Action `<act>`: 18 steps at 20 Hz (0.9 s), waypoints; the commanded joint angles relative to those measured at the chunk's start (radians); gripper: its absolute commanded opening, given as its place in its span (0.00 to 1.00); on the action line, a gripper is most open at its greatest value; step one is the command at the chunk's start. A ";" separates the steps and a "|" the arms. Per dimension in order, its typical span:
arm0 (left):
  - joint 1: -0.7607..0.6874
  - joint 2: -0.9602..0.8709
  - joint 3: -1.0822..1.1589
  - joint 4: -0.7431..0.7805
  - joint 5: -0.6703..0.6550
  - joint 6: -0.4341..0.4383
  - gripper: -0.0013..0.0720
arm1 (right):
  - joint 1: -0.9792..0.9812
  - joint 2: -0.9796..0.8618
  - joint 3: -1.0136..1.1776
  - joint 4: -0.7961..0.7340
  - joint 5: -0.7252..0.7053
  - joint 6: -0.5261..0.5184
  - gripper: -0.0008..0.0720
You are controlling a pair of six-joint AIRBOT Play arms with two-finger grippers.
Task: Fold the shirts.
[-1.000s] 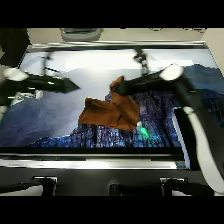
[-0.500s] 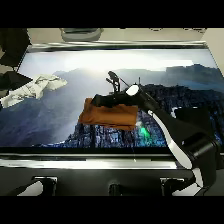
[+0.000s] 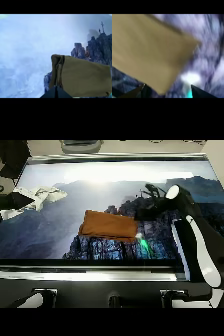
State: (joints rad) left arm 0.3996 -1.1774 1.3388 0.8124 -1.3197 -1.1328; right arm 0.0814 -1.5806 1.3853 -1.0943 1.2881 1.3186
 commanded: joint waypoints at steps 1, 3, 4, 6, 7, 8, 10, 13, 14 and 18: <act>0.002 0.001 -0.027 -0.039 0.012 0.037 0.07 | -0.031 0.000 -0.158 0.066 -0.048 0.024 0.89; 0.002 0.001 -0.027 -0.054 0.019 0.038 0.07 | 0.019 -0.050 -0.201 0.135 -0.162 0.009 0.87; 0.002 0.001 -0.027 -0.053 0.023 0.038 0.07 | 0.037 -0.077 -0.200 0.174 -0.195 -0.001 0.85; 0.001 0.001 -0.027 -0.053 0.029 0.038 0.07 | 0.062 -0.114 -0.200 0.283 -0.257 -0.054 0.78; 0.000 0.000 -0.027 -0.053 0.029 0.045 0.07 | 0.068 -0.120 -0.200 0.319 -0.271 -0.084 0.71; -0.002 0.000 -0.027 -0.053 0.029 0.060 0.07 | 0.070 -0.121 -0.200 0.337 -0.277 -0.107 0.41; -0.002 0.000 -0.028 -0.053 0.030 0.060 0.07 | 0.061 -0.103 -0.196 0.352 -0.275 -0.161 0.08; -0.002 0.000 -0.035 -0.053 0.029 0.060 0.07 | 0.002 -0.025 -0.142 0.360 -0.208 -0.224 0.08; -0.002 0.000 -0.039 -0.053 0.029 0.060 0.07 | -0.037 0.013 -0.110 0.354 -0.174 -0.223 0.08; -0.007 -0.003 -0.046 -0.053 0.030 0.060 0.07 | -0.241 0.162 0.029 0.276 -0.011 -0.155 0.08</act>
State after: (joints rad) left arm 0.3969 -1.1782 1.2968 0.7597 -1.2907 -1.0744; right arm -0.0422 -1.5097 1.3327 -0.7712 1.1610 1.1267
